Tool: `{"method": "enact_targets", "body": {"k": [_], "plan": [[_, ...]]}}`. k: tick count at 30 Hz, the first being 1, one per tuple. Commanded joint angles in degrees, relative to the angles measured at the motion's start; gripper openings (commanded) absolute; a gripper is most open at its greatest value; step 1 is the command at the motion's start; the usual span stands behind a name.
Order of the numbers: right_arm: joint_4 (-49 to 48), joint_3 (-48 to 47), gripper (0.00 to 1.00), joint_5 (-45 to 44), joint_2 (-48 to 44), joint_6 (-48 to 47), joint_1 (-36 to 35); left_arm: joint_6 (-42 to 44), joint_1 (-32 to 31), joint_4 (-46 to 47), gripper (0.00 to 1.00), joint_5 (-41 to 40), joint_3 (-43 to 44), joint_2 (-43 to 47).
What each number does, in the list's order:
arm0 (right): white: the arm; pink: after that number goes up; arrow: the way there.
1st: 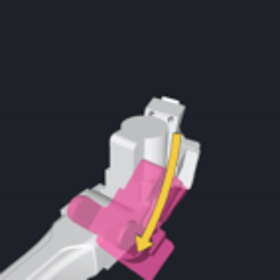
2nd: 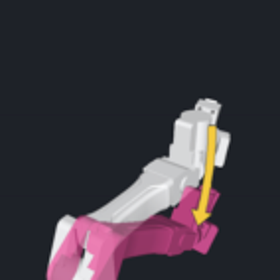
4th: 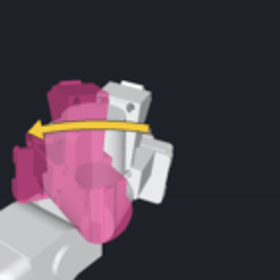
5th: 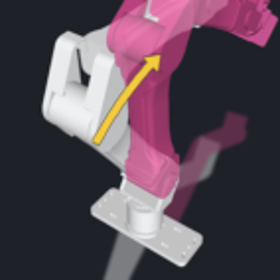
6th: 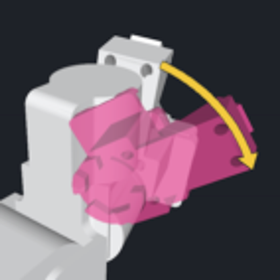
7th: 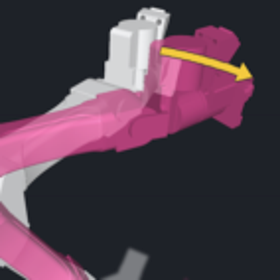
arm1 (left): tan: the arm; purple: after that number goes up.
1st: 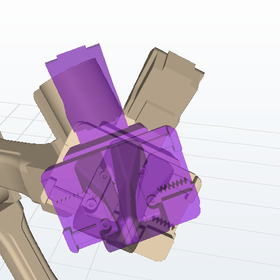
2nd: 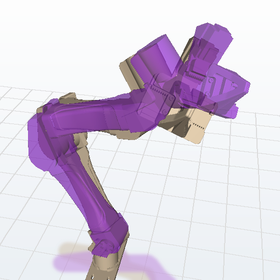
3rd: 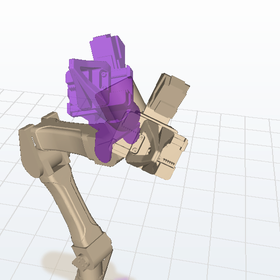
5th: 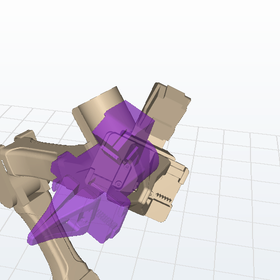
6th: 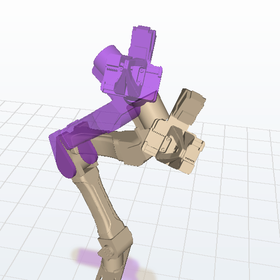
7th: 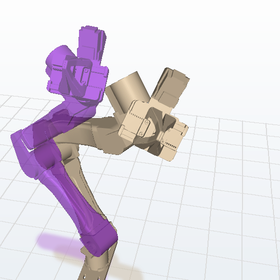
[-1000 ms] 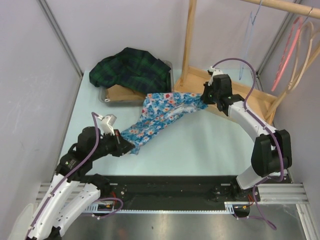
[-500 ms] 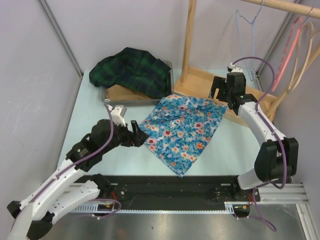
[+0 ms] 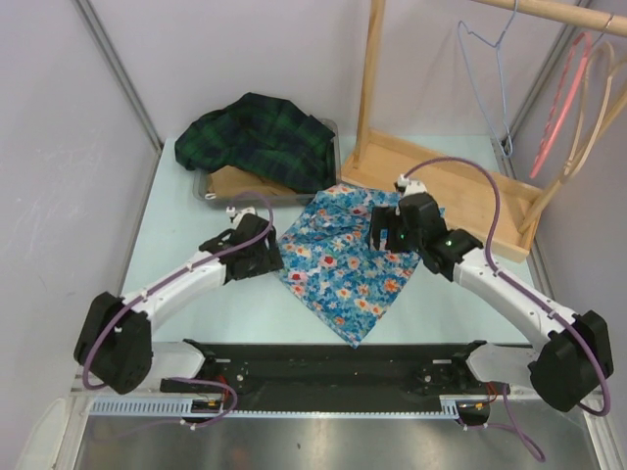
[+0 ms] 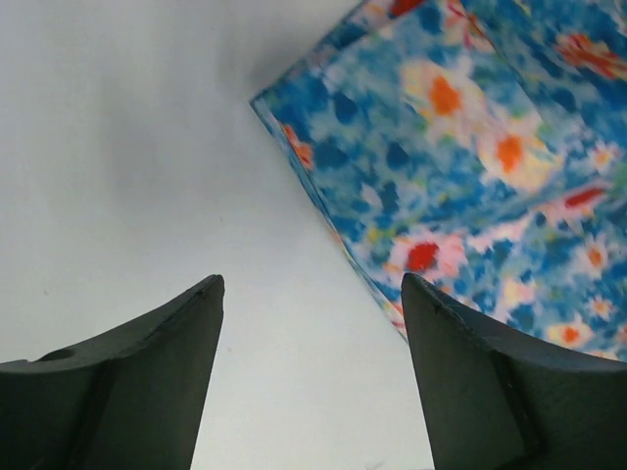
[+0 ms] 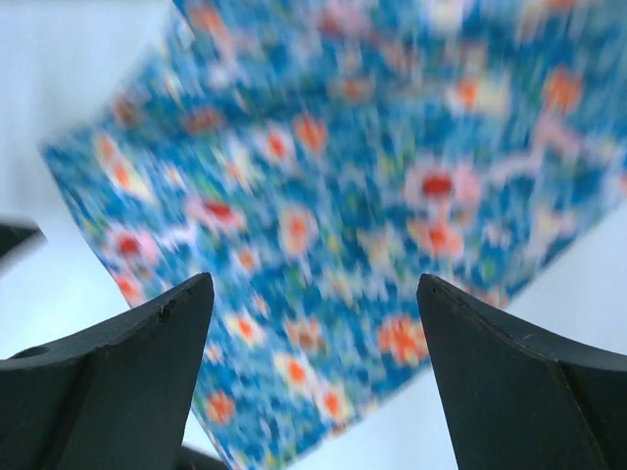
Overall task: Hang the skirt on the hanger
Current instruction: Flatten the skirt
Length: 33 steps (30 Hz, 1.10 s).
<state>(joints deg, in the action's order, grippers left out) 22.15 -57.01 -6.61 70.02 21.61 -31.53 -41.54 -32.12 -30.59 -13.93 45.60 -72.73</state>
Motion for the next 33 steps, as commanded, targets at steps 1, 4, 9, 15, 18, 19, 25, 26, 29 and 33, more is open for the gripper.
{"method": "enact_targets", "body": {"k": [1,4,9,15,18,19,25,26,29,33], "plan": [[5.4,6.7,0.91,1.2,-4.7,5.2,-4.3,0.4,3.8,5.5,0.81,2.2,0.7,-3.8],[5.1,10.1,0.93,2.2,-7.2,3.8,-10.3,0.7,6.4,8.4,0.83,6.4,0.5,-6.5],[2.4,12.9,0.93,0.7,-6.8,0.5,-21.6,0.6,7.8,12.5,0.82,9.4,1.3,-12.5],[-1.1,14.7,0.89,-5.4,0.2,1.2,-29.5,-0.2,8.6,15.9,0.59,10.8,1.7,-16.7],[-1.1,14.0,0.86,-10.8,5.6,0.8,-34.4,-0.2,8.7,17.9,0.56,10.9,2.1,-17.1],[-1.3,13.9,0.85,-11.7,7.4,0.9,-35.3,0.1,8.7,17.8,0.56,10.5,2.3,-17.6],[-3.5,13.9,0.82,-13.9,11.9,1.9,-38.2,0.2,8.7,19.3,0.64,10.1,1.4,-18.8],[-3.8,13.9,0.82,-13.9,12.7,1.6,-38.2,0.2,8.7,19.6,0.67,10.1,1.2,-19.1],[-4.6,13.2,0.79,-13.5,14.1,0.5,-39.1,0.0,8.7,19.8,0.70,9.7,0.8,-19.3],[-5.3,11.6,0.72,-13.4,18.6,-0.2,-40.8,0.1,8.7,18.6,0.61,8.0,0.5,-19.4]]}}
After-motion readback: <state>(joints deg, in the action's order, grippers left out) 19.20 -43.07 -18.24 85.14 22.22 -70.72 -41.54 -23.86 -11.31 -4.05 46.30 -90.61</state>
